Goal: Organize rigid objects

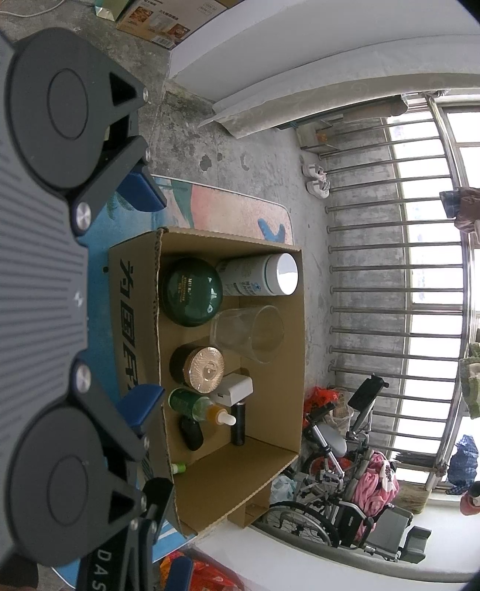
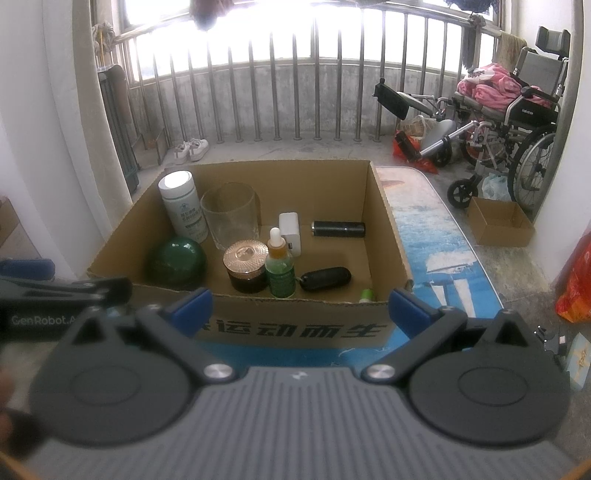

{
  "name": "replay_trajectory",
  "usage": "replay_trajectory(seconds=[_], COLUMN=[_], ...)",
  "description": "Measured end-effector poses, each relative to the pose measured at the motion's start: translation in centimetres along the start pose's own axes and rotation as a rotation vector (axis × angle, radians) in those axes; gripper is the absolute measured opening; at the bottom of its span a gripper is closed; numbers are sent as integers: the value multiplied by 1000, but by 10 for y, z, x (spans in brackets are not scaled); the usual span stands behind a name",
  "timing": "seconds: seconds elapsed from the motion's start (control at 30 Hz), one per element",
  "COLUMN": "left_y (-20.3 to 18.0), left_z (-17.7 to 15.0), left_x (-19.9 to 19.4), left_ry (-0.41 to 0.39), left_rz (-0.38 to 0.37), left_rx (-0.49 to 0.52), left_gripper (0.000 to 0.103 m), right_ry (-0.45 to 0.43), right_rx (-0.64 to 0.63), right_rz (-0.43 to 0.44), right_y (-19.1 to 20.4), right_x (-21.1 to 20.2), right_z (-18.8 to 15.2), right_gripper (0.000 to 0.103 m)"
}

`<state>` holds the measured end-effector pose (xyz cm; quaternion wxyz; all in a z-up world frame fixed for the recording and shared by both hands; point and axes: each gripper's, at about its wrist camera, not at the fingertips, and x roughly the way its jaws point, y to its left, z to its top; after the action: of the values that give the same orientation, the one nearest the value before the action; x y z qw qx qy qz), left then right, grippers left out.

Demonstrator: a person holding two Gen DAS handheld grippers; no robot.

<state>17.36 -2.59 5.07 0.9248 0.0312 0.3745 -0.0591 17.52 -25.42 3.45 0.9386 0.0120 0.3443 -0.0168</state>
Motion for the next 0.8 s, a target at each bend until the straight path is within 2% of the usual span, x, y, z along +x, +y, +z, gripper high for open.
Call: replay_trajectory(seconds=[0.63, 0.8], left_y=[1, 5], left_z=[0, 9], left_x=[0, -8], left_ry=[-2, -35], left_rz=[-2, -9], left_rx=[-1, 11], left_gripper=[100, 102], right_ry=[2, -12], right_rx=[1, -6], right_rz=[1, 2], right_y=[0, 1], right_x=[0, -5], right_z=[1, 4], right_gripper=[102, 102])
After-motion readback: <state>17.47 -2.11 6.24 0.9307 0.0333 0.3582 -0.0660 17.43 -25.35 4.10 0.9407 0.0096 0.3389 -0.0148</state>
